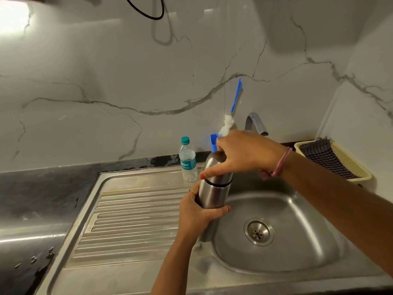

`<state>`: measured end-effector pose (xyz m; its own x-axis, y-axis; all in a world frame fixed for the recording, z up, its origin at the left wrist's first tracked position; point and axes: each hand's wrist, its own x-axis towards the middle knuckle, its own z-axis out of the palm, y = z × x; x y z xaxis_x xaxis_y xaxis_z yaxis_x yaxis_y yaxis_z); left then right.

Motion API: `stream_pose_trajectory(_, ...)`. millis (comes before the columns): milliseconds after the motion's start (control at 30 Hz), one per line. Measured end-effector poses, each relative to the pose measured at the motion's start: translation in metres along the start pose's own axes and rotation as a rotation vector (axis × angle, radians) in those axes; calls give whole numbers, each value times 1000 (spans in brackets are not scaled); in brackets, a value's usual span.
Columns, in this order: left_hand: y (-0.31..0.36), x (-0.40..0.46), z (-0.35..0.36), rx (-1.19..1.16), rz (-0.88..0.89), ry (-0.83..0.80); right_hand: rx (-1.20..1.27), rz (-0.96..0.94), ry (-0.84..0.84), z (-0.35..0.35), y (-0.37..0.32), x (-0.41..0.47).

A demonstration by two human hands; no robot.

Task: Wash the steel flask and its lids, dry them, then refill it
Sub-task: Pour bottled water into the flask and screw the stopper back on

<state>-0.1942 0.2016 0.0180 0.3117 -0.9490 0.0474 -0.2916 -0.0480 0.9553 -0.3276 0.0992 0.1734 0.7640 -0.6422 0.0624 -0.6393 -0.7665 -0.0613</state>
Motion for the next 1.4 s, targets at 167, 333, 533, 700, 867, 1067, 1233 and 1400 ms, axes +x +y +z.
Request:
stream_pose_trajectory(167, -2, -1, -6, -17, 1, -37, 426, -163, -337, -11, 20, -8)
stream_pose_trajectory(333, -1, -1, -6, 26, 3, -34, 406, -134, -278, -8, 33, -5)
stream_pose_trajectory(533, -1, -3, -4, 36, -1, -65, -113, -72, -108, -13, 12, -10)
stream_pose_trajectory(700, 1, -2, -6, 33, 23, -67, 159, -312, -326, -18, 9, -8)
stream_pose_trajectory(867, 3, -1, -8, 62, 50, -57, -51, -151, -24, -1, -4, -8)
stream_pose_trajectory(1067, -4, -3, -9, 67, 38, -59, 236, 19, -366, -15, 0, -13)
stream_pose_trajectory(1233, -6, -3, -10, 29, 27, -43, 342, -253, -441, -26, 21, -7)
stream_pose_trajectory(1400, -5, -1, -11, 46, 23, -38, 323, -185, -330, -25, 12, -5)
